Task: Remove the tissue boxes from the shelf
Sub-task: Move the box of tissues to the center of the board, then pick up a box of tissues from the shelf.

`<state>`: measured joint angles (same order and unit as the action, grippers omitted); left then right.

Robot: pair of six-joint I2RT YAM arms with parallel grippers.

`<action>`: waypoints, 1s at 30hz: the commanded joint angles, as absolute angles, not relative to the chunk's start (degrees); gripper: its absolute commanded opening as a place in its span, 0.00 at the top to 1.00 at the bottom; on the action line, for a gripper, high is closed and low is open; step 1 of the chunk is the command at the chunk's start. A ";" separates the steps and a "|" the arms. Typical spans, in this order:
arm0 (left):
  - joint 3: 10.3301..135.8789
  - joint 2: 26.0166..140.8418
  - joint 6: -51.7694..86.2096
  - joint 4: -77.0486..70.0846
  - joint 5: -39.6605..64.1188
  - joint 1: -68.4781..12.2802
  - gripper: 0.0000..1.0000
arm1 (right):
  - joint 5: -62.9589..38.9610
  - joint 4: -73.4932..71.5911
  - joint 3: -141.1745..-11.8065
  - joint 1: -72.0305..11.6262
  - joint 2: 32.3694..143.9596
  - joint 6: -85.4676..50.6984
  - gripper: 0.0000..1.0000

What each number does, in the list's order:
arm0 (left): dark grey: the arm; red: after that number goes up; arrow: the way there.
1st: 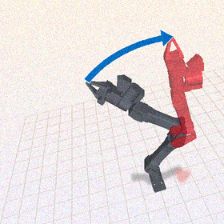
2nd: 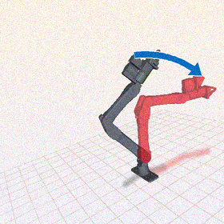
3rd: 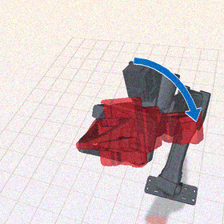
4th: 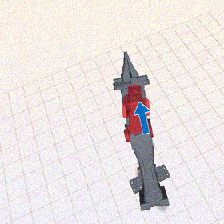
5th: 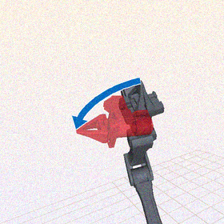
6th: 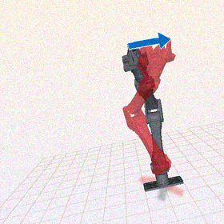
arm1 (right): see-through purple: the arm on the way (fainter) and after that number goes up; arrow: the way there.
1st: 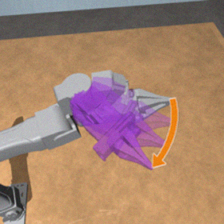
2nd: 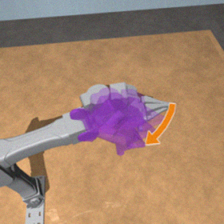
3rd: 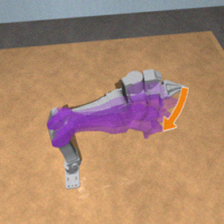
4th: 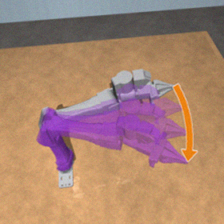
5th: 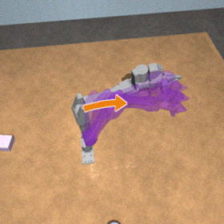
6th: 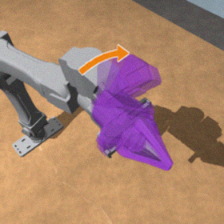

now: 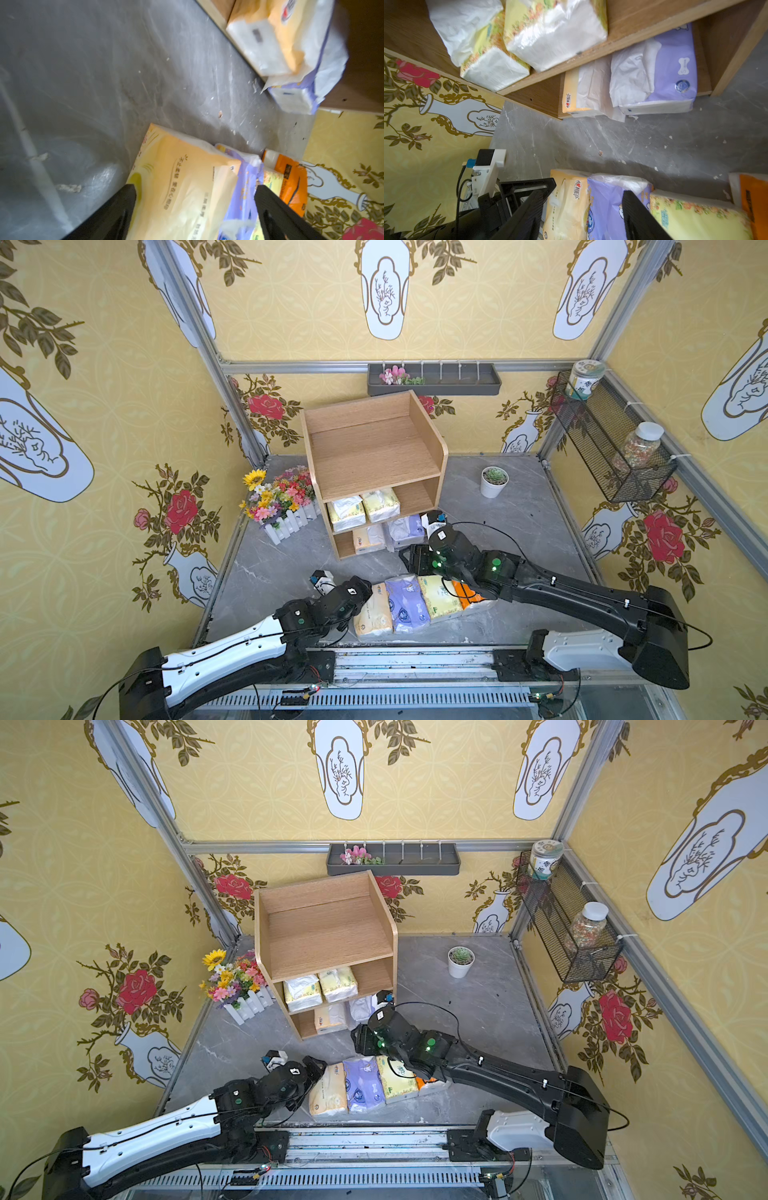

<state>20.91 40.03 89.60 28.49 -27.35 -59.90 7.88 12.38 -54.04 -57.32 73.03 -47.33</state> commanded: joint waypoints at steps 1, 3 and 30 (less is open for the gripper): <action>22.71 37.84 91.41 35.94 -36.12 -59.86 0.06 | 11.76 5.32 -54.97 -57.40 74.46 -46.66 0.36; 23.83 36.83 90.66 36.84 -38.61 -59.78 0.08 | 13.66 2.90 -55.41 -57.48 75.44 -46.93 0.37; 22.50 28.52 90.11 37.31 -43.59 -59.77 0.14 | 26.91 -14.46 -60.59 -53.99 86.80 -48.11 0.38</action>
<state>22.92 28.86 89.32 36.16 -42.65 -59.83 25.76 -10.72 -59.68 -53.98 86.02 -49.04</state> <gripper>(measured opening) 0.858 0.623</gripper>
